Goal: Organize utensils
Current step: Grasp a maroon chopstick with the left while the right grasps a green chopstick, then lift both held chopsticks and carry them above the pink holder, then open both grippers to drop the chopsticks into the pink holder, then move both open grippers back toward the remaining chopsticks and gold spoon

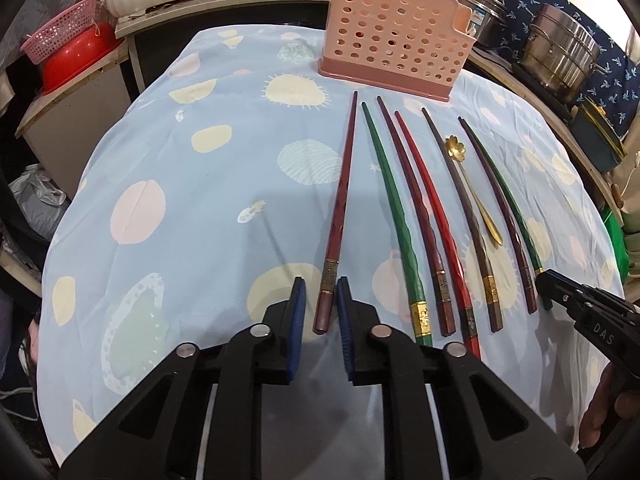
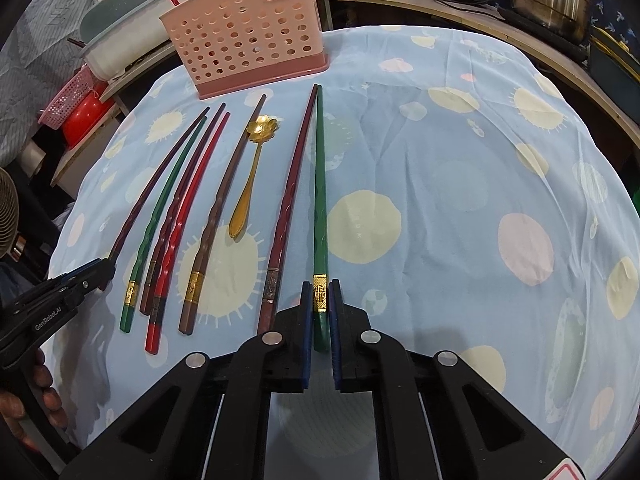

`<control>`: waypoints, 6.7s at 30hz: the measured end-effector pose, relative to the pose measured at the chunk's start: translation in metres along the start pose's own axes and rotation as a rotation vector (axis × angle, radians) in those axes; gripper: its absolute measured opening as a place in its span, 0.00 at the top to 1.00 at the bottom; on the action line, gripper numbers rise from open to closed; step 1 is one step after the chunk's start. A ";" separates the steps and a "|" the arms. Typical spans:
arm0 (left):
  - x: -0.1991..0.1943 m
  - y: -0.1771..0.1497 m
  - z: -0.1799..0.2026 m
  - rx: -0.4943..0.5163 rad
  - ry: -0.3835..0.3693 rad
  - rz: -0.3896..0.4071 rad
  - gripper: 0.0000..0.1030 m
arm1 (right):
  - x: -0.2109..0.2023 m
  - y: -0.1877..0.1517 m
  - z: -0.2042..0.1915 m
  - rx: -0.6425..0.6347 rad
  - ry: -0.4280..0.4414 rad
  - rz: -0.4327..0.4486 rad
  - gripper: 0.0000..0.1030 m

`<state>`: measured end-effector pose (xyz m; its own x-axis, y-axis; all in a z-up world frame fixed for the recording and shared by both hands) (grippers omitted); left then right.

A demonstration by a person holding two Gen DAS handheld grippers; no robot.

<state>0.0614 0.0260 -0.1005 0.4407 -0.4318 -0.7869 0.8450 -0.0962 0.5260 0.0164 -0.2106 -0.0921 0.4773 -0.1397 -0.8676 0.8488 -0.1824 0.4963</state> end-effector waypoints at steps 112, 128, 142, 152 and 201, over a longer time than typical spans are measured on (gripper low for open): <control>-0.062 0.305 0.023 0.043 -0.006 0.508 0.59 | -0.060 0.297 0.006 0.178 0.061 0.480 0.61; -0.065 0.260 0.033 0.063 0.005 0.448 0.59 | -0.067 0.240 0.005 0.158 0.067 0.424 0.61; -0.047 0.181 0.026 0.035 0.005 0.319 0.59 | -0.052 0.151 0.005 0.102 0.061 0.296 0.61; -0.032 0.115 0.016 0.013 0.018 0.207 0.59 | -0.039 0.087 -0.004 0.043 0.053 0.196 0.61; 0.007 -0.016 0.046 0.127 0.018 -0.015 0.58 | -0.003 -0.008 -0.017 -0.044 0.014 0.063 0.91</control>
<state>0.0370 -0.0167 -0.0995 0.4348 -0.4131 -0.8002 0.8070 -0.2156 0.5498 0.0124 -0.1918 -0.0943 0.5325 -0.1360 -0.8354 0.8263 -0.1303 0.5479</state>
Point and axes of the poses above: each gripper's, at about its wrist camera, not at the fingertips, and x roughly the way its jaws point, z to its right, y to its top, the point moved 1 cm from there along x, roughly the way its jaws point, and after that the axes turned 11 degrees about -y, right-handed, at the moved point
